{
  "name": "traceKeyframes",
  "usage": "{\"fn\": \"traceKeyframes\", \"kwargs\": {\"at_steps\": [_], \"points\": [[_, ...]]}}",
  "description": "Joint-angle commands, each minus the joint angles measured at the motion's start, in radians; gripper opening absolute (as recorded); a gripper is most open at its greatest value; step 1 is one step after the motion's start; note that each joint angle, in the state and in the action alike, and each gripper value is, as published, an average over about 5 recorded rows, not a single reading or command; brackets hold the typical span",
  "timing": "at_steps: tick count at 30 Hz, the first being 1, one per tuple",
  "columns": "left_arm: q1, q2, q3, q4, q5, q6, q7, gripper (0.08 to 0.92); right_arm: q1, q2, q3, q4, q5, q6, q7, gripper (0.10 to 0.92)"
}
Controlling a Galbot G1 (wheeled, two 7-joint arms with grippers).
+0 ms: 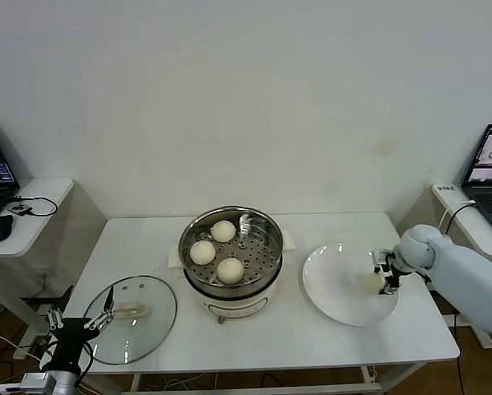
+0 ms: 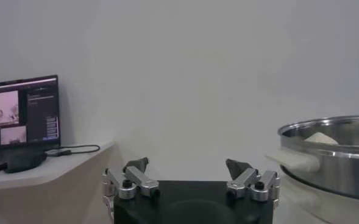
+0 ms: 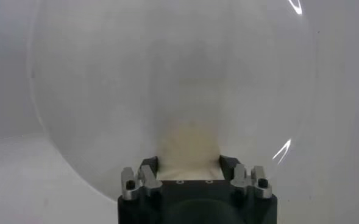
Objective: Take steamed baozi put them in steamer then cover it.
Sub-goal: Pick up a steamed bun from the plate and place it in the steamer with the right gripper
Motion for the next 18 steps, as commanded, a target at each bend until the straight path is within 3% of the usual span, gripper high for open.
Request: {"fn": "traceKeyframes", "kwargs": {"at_steps": [1, 9, 18], "points": [[-0.001, 0.002, -0.001, -0.001, 0.0, 0.0, 0.0, 0.823, 0.088, -0.041, -0.074, 0.077, 0.055, -0.018, -0.01, 0.628], [-0.007, 0.006, 0.005, 0.003, 0.0, -0.001, 0.0, 0.823, 0.372, -0.076, -0.216, 0.189, 0.232, -0.064, -0.016, 0.628], [-0.021, 0.012, 0.012, 0.003, -0.001, 0.0, -0.001, 0.823, 0.705, 0.057, -0.426, 0.255, 0.485, -0.165, 0.019, 0.636]]}}
